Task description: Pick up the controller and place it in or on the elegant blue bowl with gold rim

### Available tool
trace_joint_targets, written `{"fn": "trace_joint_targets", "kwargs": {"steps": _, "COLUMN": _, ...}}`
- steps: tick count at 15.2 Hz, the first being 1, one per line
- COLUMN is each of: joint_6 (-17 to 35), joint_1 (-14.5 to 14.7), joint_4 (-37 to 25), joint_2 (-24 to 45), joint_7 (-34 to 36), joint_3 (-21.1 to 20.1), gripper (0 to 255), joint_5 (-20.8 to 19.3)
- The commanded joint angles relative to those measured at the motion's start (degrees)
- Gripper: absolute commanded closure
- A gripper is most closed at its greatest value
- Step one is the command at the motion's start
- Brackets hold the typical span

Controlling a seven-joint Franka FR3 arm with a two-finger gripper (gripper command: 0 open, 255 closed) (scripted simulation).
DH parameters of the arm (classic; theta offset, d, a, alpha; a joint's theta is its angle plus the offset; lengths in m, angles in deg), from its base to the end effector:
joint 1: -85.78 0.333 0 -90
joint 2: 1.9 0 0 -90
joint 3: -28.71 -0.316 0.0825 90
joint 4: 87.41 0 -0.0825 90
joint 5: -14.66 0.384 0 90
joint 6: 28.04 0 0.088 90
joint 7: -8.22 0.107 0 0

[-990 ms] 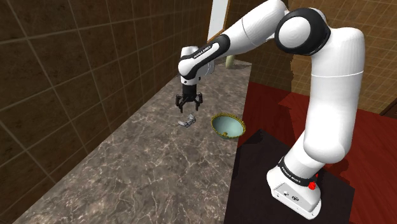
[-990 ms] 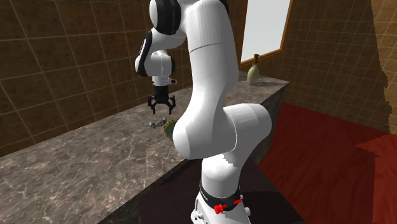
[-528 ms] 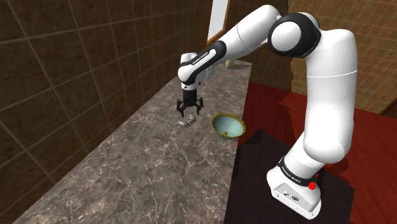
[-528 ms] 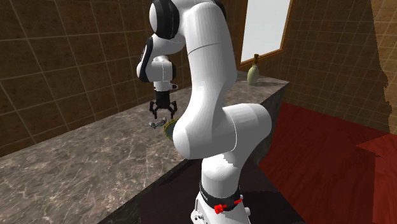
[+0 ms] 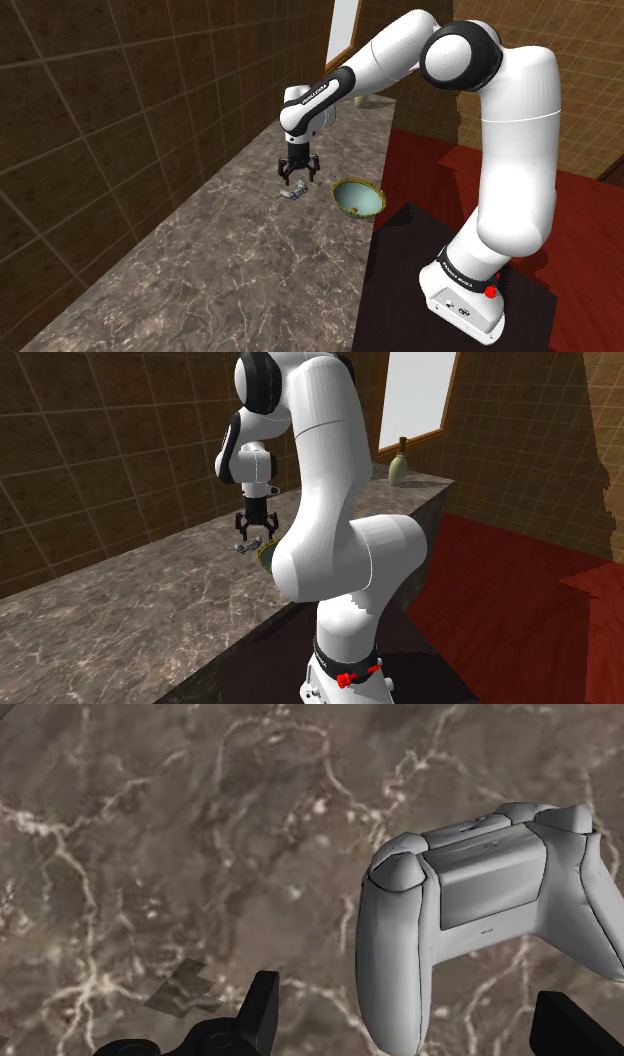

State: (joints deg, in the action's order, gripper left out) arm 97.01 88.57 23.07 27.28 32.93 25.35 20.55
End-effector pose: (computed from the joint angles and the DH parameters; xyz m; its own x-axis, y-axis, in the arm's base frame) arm 0.5922 0.0669 0.2044 0.8863 -0.3753 -0.2714 -0.3845 -0.9229 0.0204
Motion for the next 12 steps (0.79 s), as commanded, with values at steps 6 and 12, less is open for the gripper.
{"fn": "trace_joint_targets", "kwargs": {"steps": 6, "joint_6": 0.00, "joint_1": 0.00, "joint_4": 0.00, "joint_2": 0.00, "joint_7": 0.00, "joint_3": 0.00, "gripper": 255, "joint_5": 0.00}}
{"fn": "trace_joint_targets", "kwargs": {"steps": 12, "joint_6": -1.11, "joint_1": -0.02, "joint_4": 0.01, "joint_2": -1.13, "joint_7": 0.10, "joint_3": -0.01, "gripper": 255, "joint_5": -0.01}}
